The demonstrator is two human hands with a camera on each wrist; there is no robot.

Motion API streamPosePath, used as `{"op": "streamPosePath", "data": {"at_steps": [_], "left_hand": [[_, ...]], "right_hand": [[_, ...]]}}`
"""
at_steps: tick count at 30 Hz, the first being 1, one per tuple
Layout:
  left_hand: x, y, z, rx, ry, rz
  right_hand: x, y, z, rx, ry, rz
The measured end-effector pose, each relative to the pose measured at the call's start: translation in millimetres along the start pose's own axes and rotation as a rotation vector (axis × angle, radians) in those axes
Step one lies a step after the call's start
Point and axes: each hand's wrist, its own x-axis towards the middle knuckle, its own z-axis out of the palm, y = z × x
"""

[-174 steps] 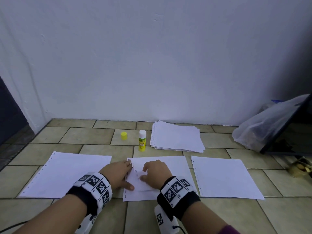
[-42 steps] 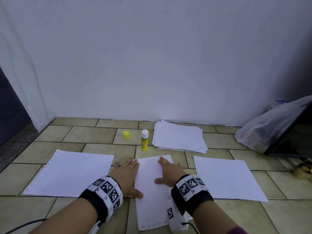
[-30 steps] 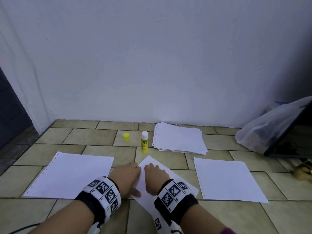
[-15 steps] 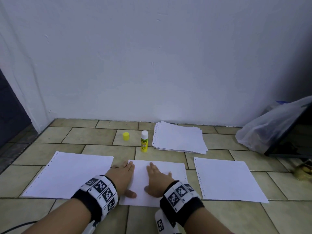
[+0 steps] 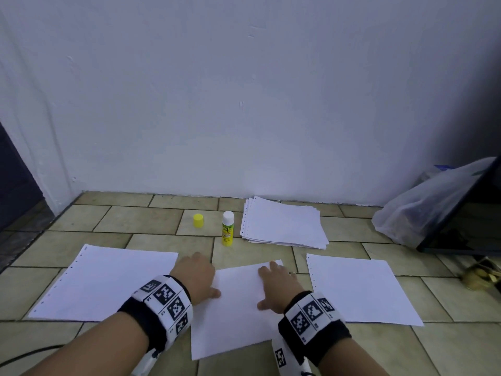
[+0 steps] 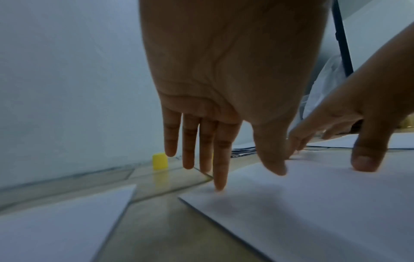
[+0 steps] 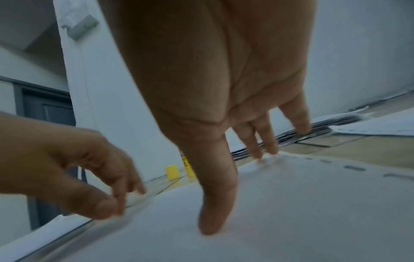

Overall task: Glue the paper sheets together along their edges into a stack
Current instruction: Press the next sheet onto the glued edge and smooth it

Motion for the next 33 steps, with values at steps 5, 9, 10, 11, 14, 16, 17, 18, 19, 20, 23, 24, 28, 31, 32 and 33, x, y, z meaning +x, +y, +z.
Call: {"op": "streamPosePath", "data": {"at_steps": [5,9,10,11,14,16,17,18,19,20,23,24,28,31,32,33], "left_hand": [[-1,16,14,-0.163,-0.001,0.249],[-5,19,9,-0.033,-0.015,0.217],[-6,20,7,0.012,-0.012,0.206],[-6,20,4,0.044,0.004,0.195],[-6,19,6,-0.039,0.027,0.131],[-2,13,16,-0.140,-0.012,0.122],[-1,12,19,-0.161,-0.051,0.127],[0,10,21,-0.170,-0.084,0.126],[0,9,23,-0.167,-0.102,0.119],[1,8,23,-0.153,-0.112,0.117],[-3,10,19,-0.104,-0.124,0.115],[-4,11,18,-0.093,-0.128,0.115],[-4,10,18,-0.069,-0.152,0.125],[-5,11,19,-0.078,-0.136,0.126],[-6,12,17,-0.080,-0.132,0.120],[-7,12,15,-0.073,-0.133,0.108]], "right_hand": [[1,-20,-1,-0.138,0.065,0.033],[4,-32,1,0.001,0.021,-0.035],[5,-35,3,0.028,0.021,-0.071],[6,-38,5,0.048,0.030,-0.110],[7,-45,10,0.054,0.061,-0.186],[7,-48,11,0.032,0.024,-0.219],[7,-48,10,0.022,-0.009,-0.238],[7,-48,8,0.017,-0.042,-0.258],[7,-46,6,0.020,-0.071,-0.275],[7,-44,4,0.035,-0.090,-0.287],[5,-27,0,0.126,-0.095,-0.249],[5,-19,0,0.154,-0.090,-0.217],[5,15,3,0.198,-0.090,-0.096],[5,22,3,0.208,-0.065,-0.081],[4,20,3,0.196,-0.034,-0.079],[4,17,2,0.171,0.011,-0.070]]}}
